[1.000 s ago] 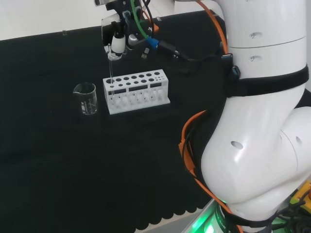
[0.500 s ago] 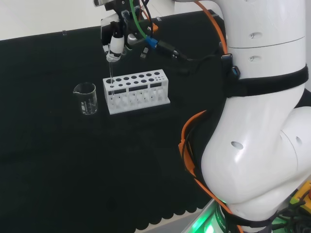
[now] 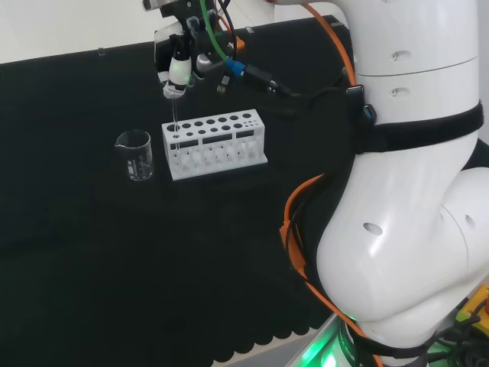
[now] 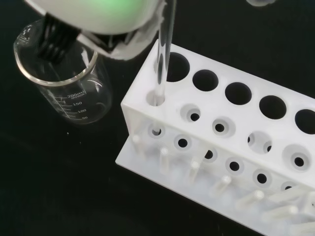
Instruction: Take the glass rod from the white test tube rack.
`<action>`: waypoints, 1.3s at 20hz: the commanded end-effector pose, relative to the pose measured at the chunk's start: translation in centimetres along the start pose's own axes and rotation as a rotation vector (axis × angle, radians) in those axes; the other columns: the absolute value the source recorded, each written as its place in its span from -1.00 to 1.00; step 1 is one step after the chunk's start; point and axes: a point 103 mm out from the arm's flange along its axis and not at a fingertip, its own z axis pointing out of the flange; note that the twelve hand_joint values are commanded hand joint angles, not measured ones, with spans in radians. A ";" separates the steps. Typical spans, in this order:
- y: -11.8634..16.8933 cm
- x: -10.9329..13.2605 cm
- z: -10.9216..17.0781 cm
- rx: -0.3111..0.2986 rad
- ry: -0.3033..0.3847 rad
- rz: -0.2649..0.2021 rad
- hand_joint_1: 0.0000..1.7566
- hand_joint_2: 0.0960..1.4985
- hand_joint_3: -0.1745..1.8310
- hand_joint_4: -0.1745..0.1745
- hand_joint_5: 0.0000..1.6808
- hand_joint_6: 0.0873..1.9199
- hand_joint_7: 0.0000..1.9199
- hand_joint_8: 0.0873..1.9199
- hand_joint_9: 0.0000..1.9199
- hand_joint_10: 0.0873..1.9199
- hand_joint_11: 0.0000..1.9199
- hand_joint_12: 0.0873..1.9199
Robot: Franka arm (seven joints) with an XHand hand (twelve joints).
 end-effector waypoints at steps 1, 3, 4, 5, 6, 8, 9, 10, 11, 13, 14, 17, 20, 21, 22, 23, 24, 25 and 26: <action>0.1 0.0 0.1 -0.002 -0.005 -0.009 0.21 -0.35 -0.02 -1.00 -0.06 -0.10 0.09 -0.25 0.36 -0.54 0.36 -0.01; 0.1 0.1 0.2 -0.008 -0.010 -0.015 0.25 -0.33 -0.02 -1.00 -0.02 -0.13 0.12 -0.26 0.37 -0.55 0.38 -0.03; 0.1 0.0 0.2 -0.011 -0.007 -0.017 0.26 -0.31 -0.02 -1.00 0.01 -0.15 0.14 -0.28 0.39 -0.57 0.39 -0.05; 0.1 -0.1 0.2 -0.017 -0.007 -0.017 0.28 -0.31 -0.02 -1.00 0.03 -0.17 0.16 -0.30 0.40 -0.58 0.41 -0.07; 0.0 -0.1 0.1 -0.021 -0.004 -0.017 0.29 -0.30 -0.02 -1.00 0.05 -0.18 0.18 -0.32 0.42 -0.60 0.43 -0.08; -0.1 -0.2 0.0 -0.030 -0.005 -0.018 0.31 -0.16 -0.15 -1.00 0.13 -0.14 0.21 -0.34 0.45 -0.63 0.45 -0.10; -0.1 -0.2 -0.1 -0.034 -0.006 -0.019 0.32 -0.01 -0.30 -1.00 0.18 -0.11 0.23 -0.36 0.46 -0.64 0.46 -0.11; -0.1 -0.2 -0.1 -0.040 -0.007 -0.019 0.32 0.10 -0.42 -1.00 0.21 -0.09 0.25 -0.37 0.48 -0.66 0.48 -0.12; -0.2 -0.2 -0.2 -0.047 -0.005 -0.019 0.33 0.17 -0.50 -1.00 0.22 -0.09 0.27 -0.39 0.50 -0.69 0.49 -0.14; -0.2 -0.1 -0.3 -0.060 -0.005 -0.021 0.33 0.23 -0.57 -1.00 0.24 -0.09 0.30 -0.40 0.54 -0.71 0.52 -0.15; -0.3 0.0 -0.4 -0.066 -0.007 -0.022 0.33 0.24 -0.58 -1.00 0.24 -0.09 0.32 -0.41 0.55 -0.72 0.53 -0.17; -0.6 0.0 -0.5 -0.078 -0.008 -0.021 0.33 0.23 -0.58 -1.00 0.25 -0.10 0.36 -0.43 0.59 -0.76 0.57 -0.20; -1.1 0.1 -0.8 -0.089 -0.006 -0.018 0.33 0.21 -0.55 -1.00 0.25 -0.10 0.38 -0.45 0.63 -0.79 0.60 -0.24; -1.2 0.2 -1.0 -0.091 -0.007 -0.018 0.33 0.19 -0.53 -1.00 0.26 -0.10 0.39 -0.46 0.64 -0.81 0.61 -0.25; -1.4 0.2 -1.1 -0.093 -0.009 -0.017 0.33 0.18 -0.51 -1.00 0.26 -0.10 0.40 -0.46 0.65 -0.82 0.62 -0.26; -1.6 0.3 -1.4 -0.097 -0.010 -0.017 0.33 0.17 -0.50 -1.00 0.26 -0.10 0.40 -0.46 0.65 -0.83 0.62 -0.26; -1.8 0.4 -1.6 -0.100 -0.012 -0.016 0.33 0.16 -0.49 -1.00 0.26 -0.10 0.40 -0.47 0.66 -0.83 0.62 -0.26; -2.0 0.4 -1.8 -0.103 -0.012 -0.015 0.34 0.16 -0.49 -1.00 0.26 -0.10 0.41 -0.47 0.66 -0.83 0.63 -0.26; -2.0 0.3 -1.8 -0.107 -0.012 -0.016 0.34 0.15 -0.47 -1.00 0.27 -0.09 0.41 -0.47 0.67 -0.85 0.63 -0.27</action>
